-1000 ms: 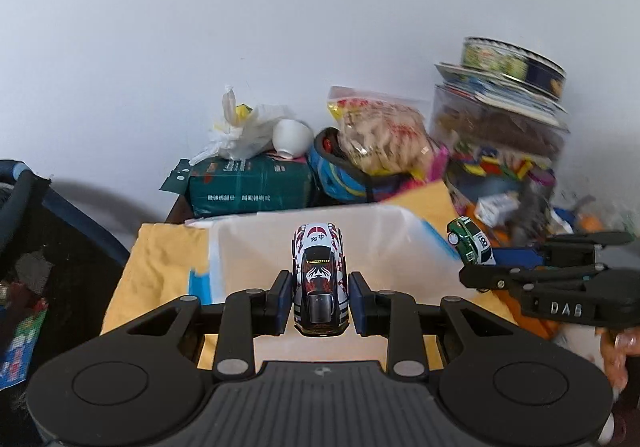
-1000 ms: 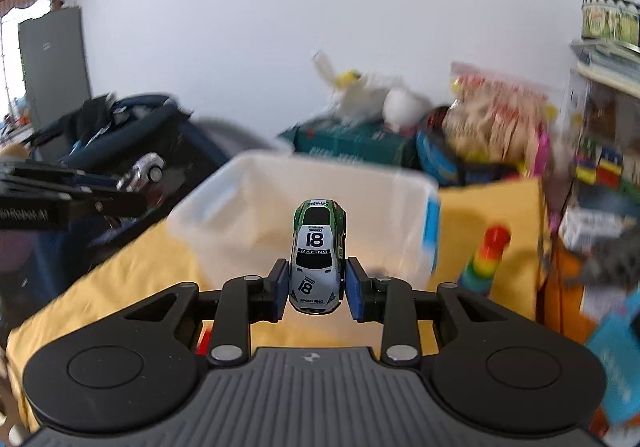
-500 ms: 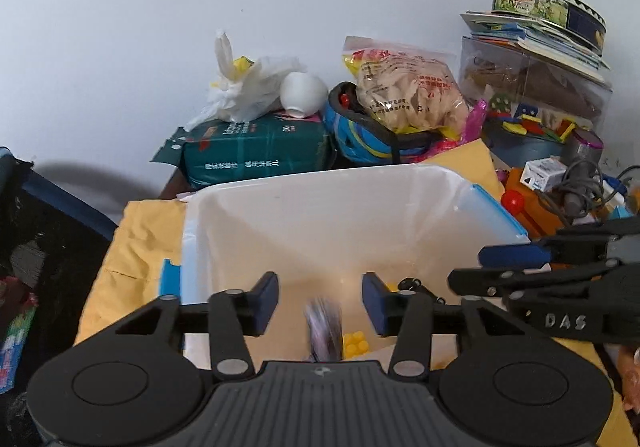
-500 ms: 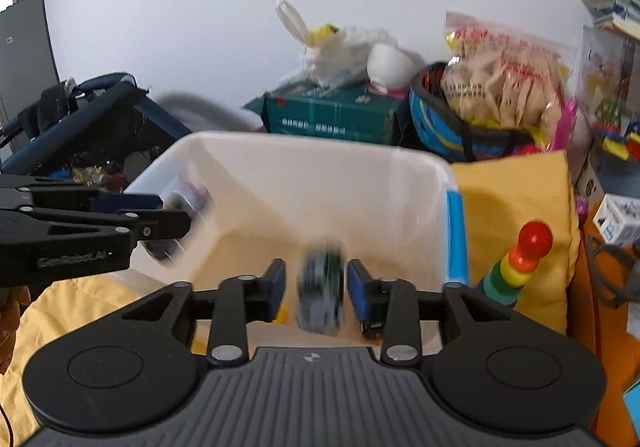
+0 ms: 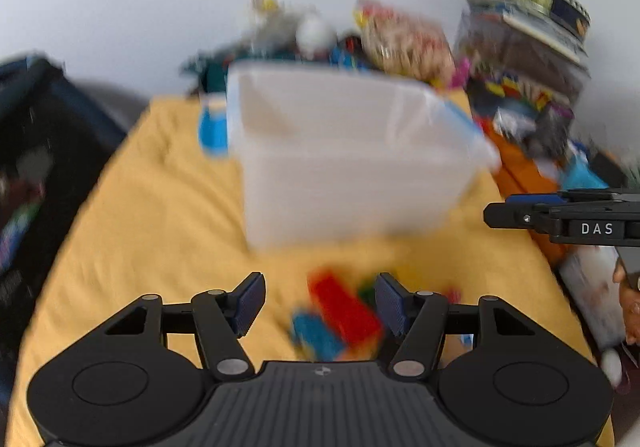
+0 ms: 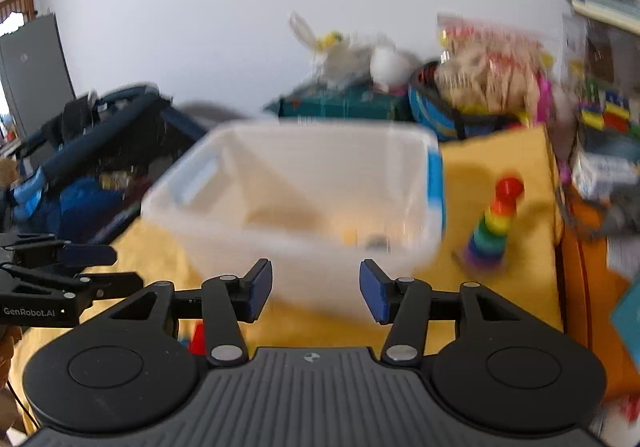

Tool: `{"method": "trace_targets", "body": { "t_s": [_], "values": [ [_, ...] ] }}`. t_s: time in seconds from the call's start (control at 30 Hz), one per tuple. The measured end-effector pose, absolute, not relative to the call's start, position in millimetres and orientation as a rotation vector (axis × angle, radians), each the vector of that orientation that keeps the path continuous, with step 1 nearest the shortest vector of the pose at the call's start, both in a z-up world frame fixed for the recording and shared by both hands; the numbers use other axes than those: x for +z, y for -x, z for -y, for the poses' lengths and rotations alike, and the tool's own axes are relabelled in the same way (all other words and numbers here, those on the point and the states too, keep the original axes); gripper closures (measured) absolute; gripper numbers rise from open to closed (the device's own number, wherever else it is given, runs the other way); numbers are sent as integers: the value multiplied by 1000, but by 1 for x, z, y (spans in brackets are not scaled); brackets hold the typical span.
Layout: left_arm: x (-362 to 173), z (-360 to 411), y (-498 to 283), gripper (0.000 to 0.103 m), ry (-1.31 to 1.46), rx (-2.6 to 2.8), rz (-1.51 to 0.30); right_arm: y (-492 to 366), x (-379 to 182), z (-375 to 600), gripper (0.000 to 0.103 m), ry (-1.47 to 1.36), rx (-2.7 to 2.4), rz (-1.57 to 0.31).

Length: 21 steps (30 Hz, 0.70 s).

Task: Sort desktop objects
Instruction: 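Grasp blue-yellow race car with left gripper while right reaches toward black car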

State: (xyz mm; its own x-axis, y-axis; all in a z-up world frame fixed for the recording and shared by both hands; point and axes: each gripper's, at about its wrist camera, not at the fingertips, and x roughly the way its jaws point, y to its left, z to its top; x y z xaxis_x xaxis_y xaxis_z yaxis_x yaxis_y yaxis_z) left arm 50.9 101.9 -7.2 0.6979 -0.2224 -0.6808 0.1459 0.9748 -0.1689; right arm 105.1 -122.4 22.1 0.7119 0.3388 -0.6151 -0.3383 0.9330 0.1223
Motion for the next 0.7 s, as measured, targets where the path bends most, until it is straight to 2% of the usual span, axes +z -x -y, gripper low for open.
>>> {"method": "trace_targets", "body": {
  "t_s": [0.2,0.37,0.57,0.7],
  "values": [
    [-44,-94,-13,39,97,-252,-890,-67,-29,119,55,27,421,-845],
    [-56,-82,4,39,73,-292,-931,-32,-52,105,57,95,486,-887],
    [-54,-73,9,40,23,-303,-894,-6,-69,87,60,172,534,-921],
    [-46,-69,7,42,4,-311,-853,1,-68,82,67,222,533,-900]
  ]
}}
